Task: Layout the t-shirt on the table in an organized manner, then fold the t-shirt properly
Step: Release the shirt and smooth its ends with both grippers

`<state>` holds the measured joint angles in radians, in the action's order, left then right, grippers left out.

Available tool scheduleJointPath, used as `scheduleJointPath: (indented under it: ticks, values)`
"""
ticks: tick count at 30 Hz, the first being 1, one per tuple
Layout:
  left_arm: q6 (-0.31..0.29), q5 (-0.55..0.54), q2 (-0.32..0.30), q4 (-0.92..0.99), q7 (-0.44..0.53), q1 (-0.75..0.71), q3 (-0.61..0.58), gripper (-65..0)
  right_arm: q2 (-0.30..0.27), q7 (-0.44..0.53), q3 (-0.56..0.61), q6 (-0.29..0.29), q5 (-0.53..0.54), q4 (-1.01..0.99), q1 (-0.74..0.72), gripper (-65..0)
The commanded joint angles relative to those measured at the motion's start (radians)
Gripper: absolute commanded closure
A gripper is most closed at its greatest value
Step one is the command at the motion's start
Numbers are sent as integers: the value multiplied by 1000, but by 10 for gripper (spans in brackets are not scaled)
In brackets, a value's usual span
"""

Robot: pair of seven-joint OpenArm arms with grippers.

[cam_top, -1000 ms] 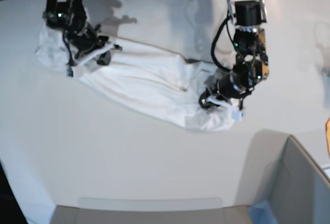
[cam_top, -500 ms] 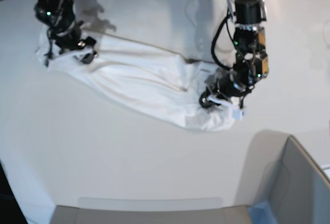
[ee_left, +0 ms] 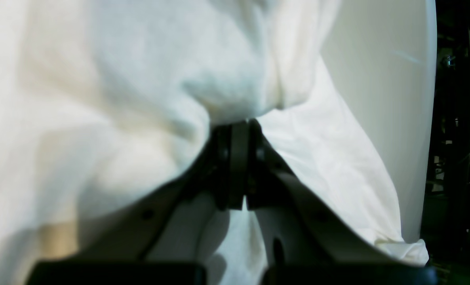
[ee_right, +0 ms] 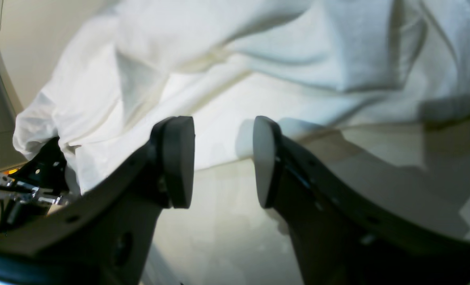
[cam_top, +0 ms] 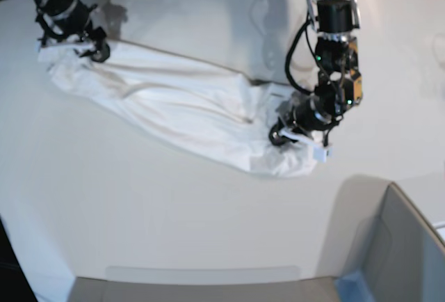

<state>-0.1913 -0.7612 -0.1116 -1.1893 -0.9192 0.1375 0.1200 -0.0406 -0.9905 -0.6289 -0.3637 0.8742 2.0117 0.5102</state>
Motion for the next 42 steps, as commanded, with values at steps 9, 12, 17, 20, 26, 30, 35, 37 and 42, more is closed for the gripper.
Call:
scheduleJointPath:
  ticks: [9, 12, 17, 20, 26, 30, 35, 37, 42]
  values:
    - [71, 111, -44, 13, -67, -57, 48, 0, -14, 12, -1, 5, -203, -220, -183, -247]
    - [71, 111, -49, 13, -70, -77, 126, 0, -43, 18, -1, 5, -270, -271, -249, -247]
    - [71, 115, -49, 13, -70, -85, 238, 0, -150, 51, 47, 5, -332, -375, -385, -247]
    - [71, 115, -49, 13, -71, -85, 235, 0, -192, 42, 108, 5, -338, -380, -416, -247]
    - [71, 116, -44, 15, -71, -86, 235, 0, -101, -84, 136, 5, -338, -211, -381, -247]
    - [71, 116, -44, 15, -71, -83, 235, 0, -40, -84, 140, 5, -338, -87, -301, -247]
    - [71, 116, -43, 15, -71, -83, 235, 0, -35, -81, 139, 5, -339, -18, -259, -247]
    - [71, 116, -43, 15, -71, -85, 235, 0, -48, -81, 132, 5, -342, -13, -269, -247]
    - [71, 116, -43, 15, -71, -86, 235, 0, -107, -80, 109, 5, -347, -18, -292, -247]
